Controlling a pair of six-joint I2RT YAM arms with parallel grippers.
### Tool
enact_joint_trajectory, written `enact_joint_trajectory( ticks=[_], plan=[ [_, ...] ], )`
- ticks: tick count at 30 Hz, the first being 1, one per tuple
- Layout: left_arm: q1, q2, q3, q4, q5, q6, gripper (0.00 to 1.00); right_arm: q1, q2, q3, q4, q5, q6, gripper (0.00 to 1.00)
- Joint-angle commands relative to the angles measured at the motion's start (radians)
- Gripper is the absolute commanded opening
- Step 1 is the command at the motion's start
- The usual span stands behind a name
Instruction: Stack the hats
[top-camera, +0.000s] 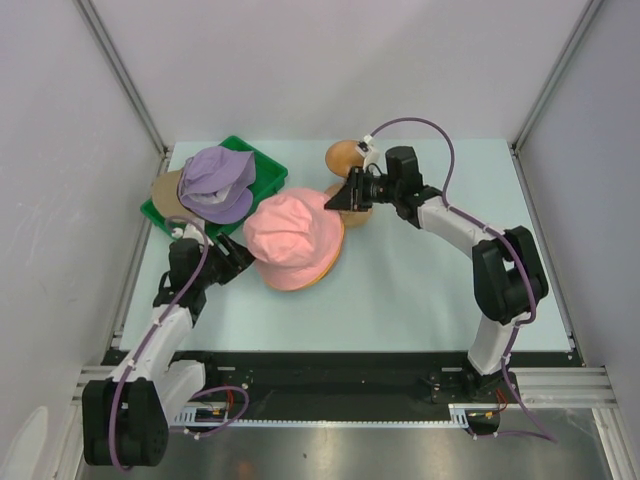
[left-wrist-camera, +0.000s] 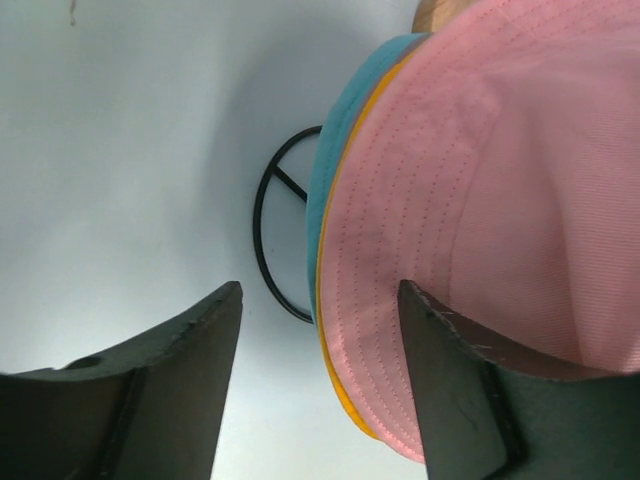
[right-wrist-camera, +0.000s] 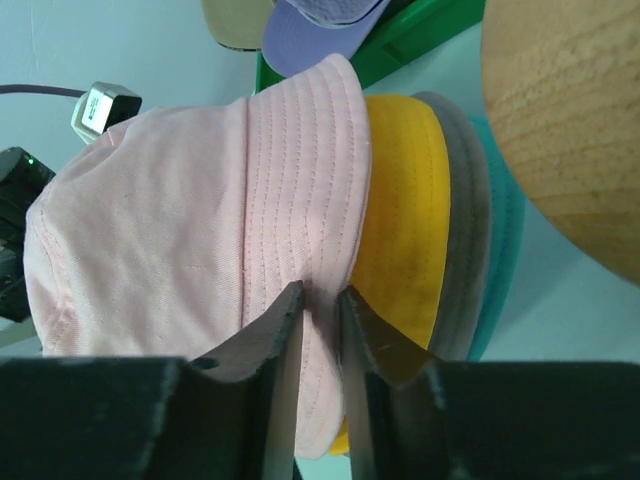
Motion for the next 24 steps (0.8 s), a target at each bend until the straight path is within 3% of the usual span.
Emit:
enact_joint_trajectory(
  ticks=[1, 3, 4, 8, 24],
  plan=[
    [0.003, -0.026, -0.030, 0.111, 0.050, -0.055, 0.65, 0.011, -0.006, -0.023, 0.042, -0.002, 0.029, 0.12],
    [0.003, -0.020, -0.031, 0.111, 0.048, -0.052, 0.64, 0.010, -0.021, -0.041, 0.016, 0.044, 0.024, 0.01],
    [0.003, -0.016, -0.030, 0.112, 0.046, -0.052, 0.64, 0.010, -0.027, -0.045, -0.004, 0.070, 0.021, 0.00],
    [0.003, 0.010, -0.028, 0.126, 0.053, -0.053, 0.62, 0.008, -0.037, -0.071, -0.071, 0.188, 0.010, 0.00],
    [0.003, 0.040, -0.041, 0.088, 0.028, 0.016, 0.61, 0.054, -0.050, -0.172, -0.259, 0.386, -0.076, 0.00]
  ],
)
